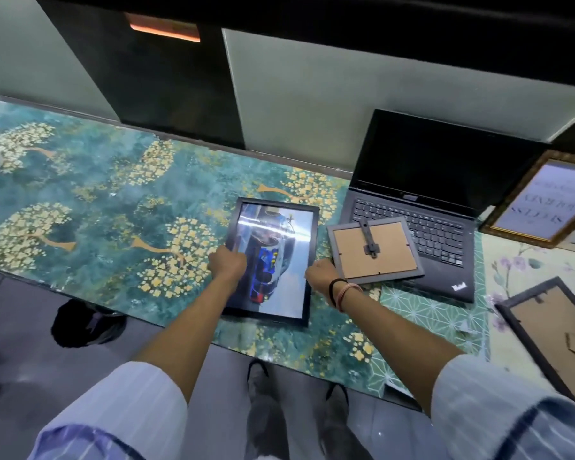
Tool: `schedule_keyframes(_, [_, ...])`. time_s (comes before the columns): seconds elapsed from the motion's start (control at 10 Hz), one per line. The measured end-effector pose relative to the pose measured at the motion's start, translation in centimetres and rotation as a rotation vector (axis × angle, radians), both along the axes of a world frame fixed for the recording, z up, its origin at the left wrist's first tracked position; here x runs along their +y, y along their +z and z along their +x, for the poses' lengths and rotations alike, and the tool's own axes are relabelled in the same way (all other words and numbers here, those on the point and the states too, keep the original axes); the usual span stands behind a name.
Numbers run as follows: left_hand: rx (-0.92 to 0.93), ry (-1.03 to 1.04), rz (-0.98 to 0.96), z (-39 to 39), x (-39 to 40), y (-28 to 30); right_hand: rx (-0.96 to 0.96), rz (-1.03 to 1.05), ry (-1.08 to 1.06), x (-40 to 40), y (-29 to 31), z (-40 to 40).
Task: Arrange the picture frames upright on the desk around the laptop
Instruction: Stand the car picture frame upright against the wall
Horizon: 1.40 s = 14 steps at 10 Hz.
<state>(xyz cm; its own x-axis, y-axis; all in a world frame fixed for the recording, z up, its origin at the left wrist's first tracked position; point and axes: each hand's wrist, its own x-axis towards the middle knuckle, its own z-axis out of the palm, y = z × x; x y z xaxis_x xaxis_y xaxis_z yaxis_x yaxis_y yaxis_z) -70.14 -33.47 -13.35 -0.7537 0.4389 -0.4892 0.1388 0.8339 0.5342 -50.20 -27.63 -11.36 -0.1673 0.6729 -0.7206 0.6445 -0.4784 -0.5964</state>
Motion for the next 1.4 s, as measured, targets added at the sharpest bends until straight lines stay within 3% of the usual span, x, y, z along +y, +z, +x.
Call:
schedule_keyframes(0.3, [-0.032, -0.113, -0.035, -4.5, 0.2, -1.0, -0.201, 0.034, -0.117, 1.3, -1.2, -4.0])
schedule_keyframes(0.5, [-0.275, -0.015, 0.092, -9.4, 3.1, -1.0, -0.188, 0.164, -0.157, 4.9, 0.3, -5.6])
schedule_keyframes(0.7, [-0.522, 0.092, 0.248, -11.0, 7.2, 1.0, -0.272, 0.517, 0.047, 13.1, 6.6, -8.2])
schedule_keyframes(0.9, [-0.743, 0.252, 0.378, -7.9, 12.4, 0.5, -0.31, 0.892, 0.346, 21.7, 13.6, -12.9])
schedule_keyframes(1.1, [-0.89, 0.286, 0.472, -5.1, 16.3, 0.0, -0.368, 1.053, 0.507, 26.0, 14.3, -15.6])
schedule_keyframes(1.3, [-1.067, 0.522, 0.532, -3.3, 17.9, -1.4, -0.441, 1.122, 0.642, 28.3, 12.4, -15.9])
schedule_keyframes(1.4, [-1.054, 0.475, 0.545, -2.7, 18.9, -2.4, -0.48, 1.166, 0.696, 29.1, 11.8, -15.6])
